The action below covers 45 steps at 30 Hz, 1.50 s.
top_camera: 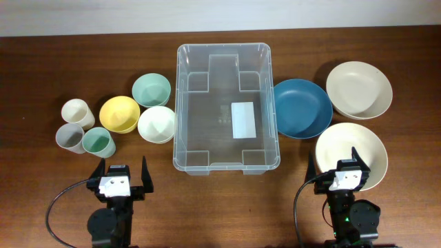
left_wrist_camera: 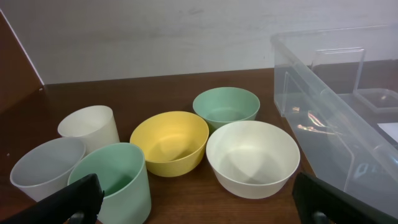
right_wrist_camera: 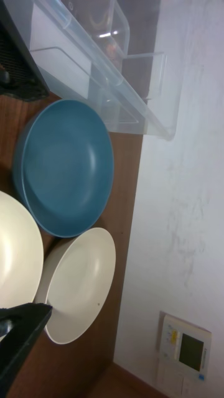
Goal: Pack container
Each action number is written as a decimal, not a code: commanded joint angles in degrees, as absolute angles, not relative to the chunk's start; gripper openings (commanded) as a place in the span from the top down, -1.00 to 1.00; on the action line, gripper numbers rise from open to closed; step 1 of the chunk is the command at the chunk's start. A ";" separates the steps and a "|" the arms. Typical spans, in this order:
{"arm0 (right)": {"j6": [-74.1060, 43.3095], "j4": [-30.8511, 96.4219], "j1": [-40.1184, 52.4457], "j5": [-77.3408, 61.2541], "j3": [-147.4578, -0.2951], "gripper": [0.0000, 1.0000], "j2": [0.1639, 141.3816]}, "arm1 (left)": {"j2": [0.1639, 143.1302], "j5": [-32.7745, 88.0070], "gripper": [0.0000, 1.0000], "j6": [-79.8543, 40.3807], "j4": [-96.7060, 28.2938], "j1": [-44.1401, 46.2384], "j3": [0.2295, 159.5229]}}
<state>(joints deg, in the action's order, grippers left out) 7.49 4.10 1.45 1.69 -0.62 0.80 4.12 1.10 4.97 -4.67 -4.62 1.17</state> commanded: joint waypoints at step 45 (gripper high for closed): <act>11.60 4.10 1.06 5.39 -0.32 -0.98 0.47 | 3.64 1.13 -0.99 5.93 -4.58 -4.67 0.54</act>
